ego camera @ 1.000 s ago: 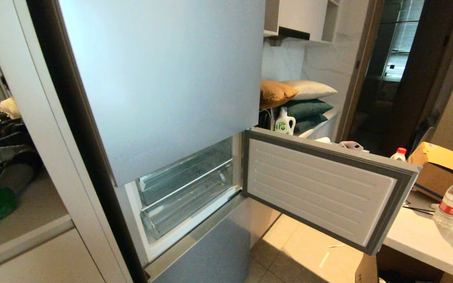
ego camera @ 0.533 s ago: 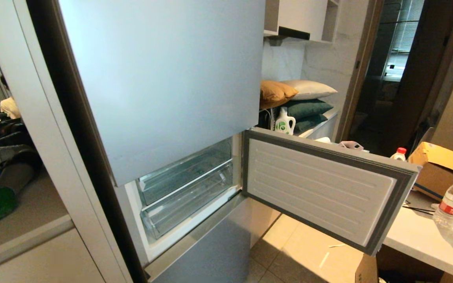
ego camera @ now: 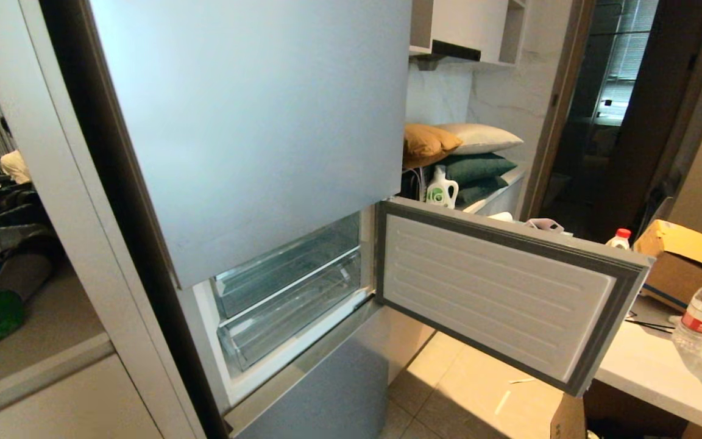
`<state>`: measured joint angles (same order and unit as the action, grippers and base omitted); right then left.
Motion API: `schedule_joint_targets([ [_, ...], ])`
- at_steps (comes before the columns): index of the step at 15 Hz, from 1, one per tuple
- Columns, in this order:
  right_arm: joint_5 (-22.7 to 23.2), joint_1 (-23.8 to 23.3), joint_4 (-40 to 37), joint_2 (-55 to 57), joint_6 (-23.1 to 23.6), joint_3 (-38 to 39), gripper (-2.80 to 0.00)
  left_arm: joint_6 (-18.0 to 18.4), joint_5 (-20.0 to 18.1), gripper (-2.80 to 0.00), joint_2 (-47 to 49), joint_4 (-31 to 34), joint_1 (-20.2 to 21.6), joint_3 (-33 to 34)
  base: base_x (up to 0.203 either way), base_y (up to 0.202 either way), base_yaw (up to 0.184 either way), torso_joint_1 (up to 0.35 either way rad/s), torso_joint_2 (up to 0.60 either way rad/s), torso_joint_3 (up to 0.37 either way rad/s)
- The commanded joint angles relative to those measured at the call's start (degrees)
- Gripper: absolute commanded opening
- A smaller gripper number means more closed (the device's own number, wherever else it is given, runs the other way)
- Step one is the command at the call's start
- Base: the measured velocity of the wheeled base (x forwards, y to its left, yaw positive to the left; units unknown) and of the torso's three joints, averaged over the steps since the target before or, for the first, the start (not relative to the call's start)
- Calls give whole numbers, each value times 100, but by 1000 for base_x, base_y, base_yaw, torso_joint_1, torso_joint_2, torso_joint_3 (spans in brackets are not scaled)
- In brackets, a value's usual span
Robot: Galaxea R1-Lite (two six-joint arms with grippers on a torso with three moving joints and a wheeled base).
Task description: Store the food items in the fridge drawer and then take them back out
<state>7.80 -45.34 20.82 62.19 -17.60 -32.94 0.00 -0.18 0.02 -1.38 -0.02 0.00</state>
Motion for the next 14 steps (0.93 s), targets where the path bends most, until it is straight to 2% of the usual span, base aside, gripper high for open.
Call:
schedule_joint_targets([
  [1,646,-933,1062,1840,32,54,-280,0,1,-280,-2,-3,-6,62,0,0,0,0,0,0],
  [4,1087,-1215,2327,3059,121,256,-280,0,1,-280,-2,-3,2,62,0,0,0,0,0,0],
  [7,1667,-1205,2693,3935,147,153,-280,0,1,-280,-2,-3,2,62,0,0,0,0,0,0],
  [9,1912,-1047,2750,4423,159,-109,-280,0,1,-280,-2,-3,2,62,0,0,0,0,0,0],
  [12,1960,-602,2943,5053,175,-473,-280,0,1,-280,-2,-3,2,62,0,0,0,0,0,0],
  [14,1931,-339,3395,5498,166,-728,-280,0,1,-280,-2,-3,2,62,0,0,0,0,0,0],
])
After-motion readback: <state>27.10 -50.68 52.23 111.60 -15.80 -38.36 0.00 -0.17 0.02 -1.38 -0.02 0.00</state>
